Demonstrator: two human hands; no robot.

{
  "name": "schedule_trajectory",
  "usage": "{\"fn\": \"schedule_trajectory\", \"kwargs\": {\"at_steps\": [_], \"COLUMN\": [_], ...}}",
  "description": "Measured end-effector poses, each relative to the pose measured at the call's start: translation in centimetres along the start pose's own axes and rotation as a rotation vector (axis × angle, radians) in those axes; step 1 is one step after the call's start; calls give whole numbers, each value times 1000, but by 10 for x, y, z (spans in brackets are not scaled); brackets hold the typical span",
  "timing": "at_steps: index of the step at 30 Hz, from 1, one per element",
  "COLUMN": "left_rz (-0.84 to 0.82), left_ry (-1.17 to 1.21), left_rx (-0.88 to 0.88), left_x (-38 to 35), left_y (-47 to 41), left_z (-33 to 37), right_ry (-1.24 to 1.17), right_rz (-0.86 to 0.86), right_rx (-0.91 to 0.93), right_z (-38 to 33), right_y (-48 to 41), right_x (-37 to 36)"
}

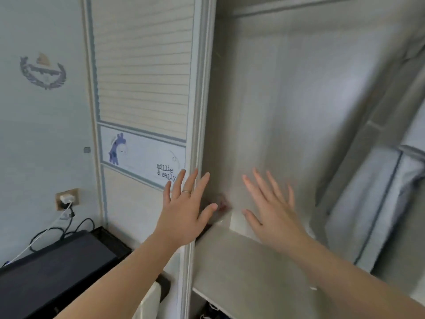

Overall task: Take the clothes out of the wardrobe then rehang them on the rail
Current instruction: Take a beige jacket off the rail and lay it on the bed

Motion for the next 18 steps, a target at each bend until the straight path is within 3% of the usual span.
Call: {"fn": "schedule_trajectory", "kwargs": {"at_steps": [9,18], "left_rz": [77,123], "left_ry": [115,330], "left_rx": [-306,-538], "left_x": [-36,-87], "left_y": [-172,-318], "left_z": [113,214], "right_ry": [427,777], "right_rz": [138,219], "right_rx": [-110,-233], "right_z": [145,234], "right_y": [-47,-93], "right_x": [70,146]}}
Point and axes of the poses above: each hand's wrist, its own y-axis away from the middle knuckle, its own x-axis out of the back of the hand, z = x × y, the point moved 6 cm from there along -y, towards the middle knuckle, and after that the axes turned 14 degrees about y, right-handed, at the moved point
